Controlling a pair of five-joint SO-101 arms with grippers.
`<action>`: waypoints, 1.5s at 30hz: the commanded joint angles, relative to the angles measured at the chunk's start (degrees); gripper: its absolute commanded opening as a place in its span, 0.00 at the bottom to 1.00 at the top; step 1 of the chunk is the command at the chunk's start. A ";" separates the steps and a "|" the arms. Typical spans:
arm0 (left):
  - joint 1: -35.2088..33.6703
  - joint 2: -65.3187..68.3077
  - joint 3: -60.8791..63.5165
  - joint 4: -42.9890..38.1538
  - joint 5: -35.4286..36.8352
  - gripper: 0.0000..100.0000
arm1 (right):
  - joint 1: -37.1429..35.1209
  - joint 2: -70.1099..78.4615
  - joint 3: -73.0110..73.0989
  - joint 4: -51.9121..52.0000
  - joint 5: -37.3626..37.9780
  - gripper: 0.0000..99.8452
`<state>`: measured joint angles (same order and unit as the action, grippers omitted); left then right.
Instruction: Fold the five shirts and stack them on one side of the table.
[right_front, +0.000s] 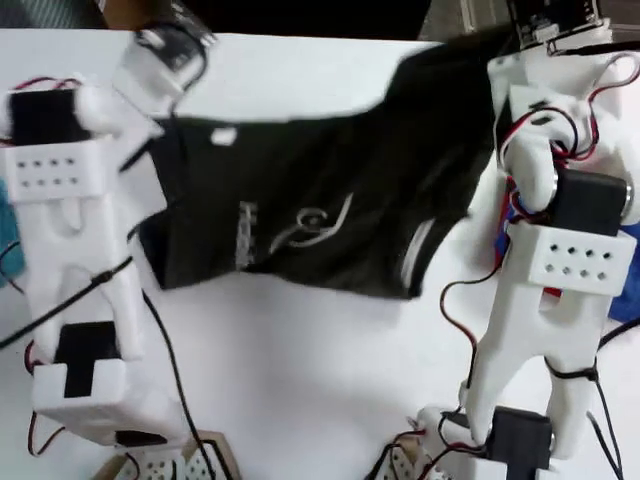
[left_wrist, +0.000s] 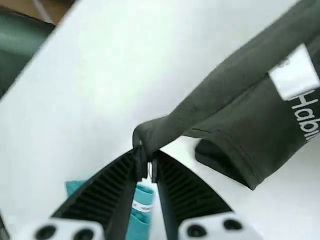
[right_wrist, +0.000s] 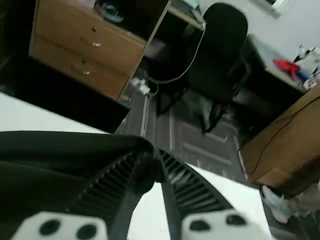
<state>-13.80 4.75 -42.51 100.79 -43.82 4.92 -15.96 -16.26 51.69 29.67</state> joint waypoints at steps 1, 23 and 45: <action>-1.49 -3.60 -7.96 0.88 1.32 0.03 | -0.75 -0.22 -4.92 -4.79 0.00 0.02; -1.49 -3.69 -28.97 1.23 3.78 0.03 | -5.58 -0.75 -34.29 5.58 6.77 0.02; -2.73 -3.25 -30.64 0.18 3.69 0.03 | -5.85 -0.22 -35.08 4.70 13.89 0.02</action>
<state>-14.86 3.69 -71.87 101.32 -40.75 -3.52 -16.04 -49.93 56.00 46.73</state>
